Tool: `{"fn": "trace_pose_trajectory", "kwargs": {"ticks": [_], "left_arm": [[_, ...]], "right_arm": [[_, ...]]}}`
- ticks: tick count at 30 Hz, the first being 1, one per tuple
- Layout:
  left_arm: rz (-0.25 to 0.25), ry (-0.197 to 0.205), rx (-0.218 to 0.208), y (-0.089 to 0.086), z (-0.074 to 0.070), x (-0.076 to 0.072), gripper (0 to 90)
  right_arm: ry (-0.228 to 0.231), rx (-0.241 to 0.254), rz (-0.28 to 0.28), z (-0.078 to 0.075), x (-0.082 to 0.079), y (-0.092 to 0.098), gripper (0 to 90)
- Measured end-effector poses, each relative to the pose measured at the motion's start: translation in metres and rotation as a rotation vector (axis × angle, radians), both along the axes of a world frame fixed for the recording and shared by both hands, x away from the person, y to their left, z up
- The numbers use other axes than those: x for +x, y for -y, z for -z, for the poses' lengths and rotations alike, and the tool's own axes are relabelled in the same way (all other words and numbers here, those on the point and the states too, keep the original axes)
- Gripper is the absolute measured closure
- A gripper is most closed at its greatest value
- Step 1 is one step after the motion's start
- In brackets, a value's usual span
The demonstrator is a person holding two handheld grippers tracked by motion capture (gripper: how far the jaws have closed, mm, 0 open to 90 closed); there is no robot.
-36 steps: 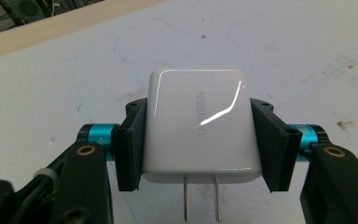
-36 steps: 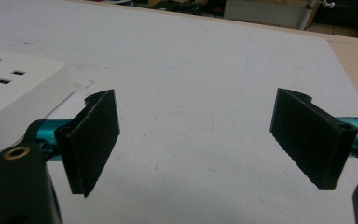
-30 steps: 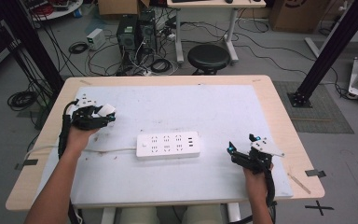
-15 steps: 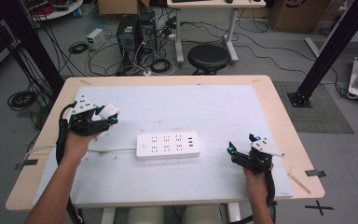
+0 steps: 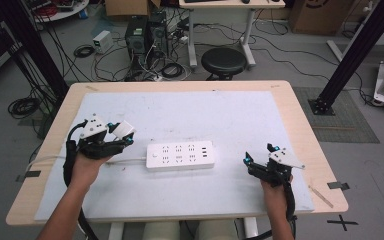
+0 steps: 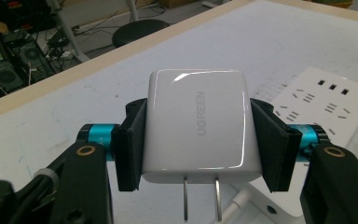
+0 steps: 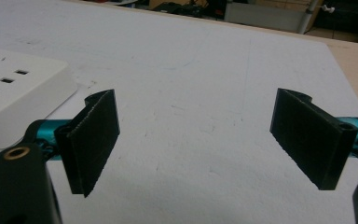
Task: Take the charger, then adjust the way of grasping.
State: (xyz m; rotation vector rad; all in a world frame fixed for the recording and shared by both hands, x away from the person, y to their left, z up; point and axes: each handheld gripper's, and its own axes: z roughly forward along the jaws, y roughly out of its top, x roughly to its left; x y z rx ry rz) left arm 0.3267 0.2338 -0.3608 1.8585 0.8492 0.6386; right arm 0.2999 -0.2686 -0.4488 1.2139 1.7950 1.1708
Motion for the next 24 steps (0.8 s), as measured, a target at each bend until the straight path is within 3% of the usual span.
{"fn": "trace_pose_trajectory", "kwargs": {"ticks": [6, 11, 15, 24], "left_arm": [[0.047, 0.012, -0.01, 0.007, -0.002, -0.009, 42.5], [0.074, 0.018, -0.012, 0.015, -0.001, -0.012, 42.5], [0.125, 0.031, 0.0, 0.026, 0.0, -0.017, 42.5], [0.223, 0.053, 0.037, 0.047, -0.001, -0.027, 42.5]], "right_arm": [[-0.017, 0.015, -0.018, 0.0, 0.002, 0.002, 16.0], [-0.015, 0.0, -0.096, -0.001, 0.0, 0.001, 16.0], [-0.009, -0.024, -0.118, -0.001, 0.001, -0.002, 16.0], [-0.056, -0.023, -0.179, -0.002, 0.003, -0.001, 16.0]]}}
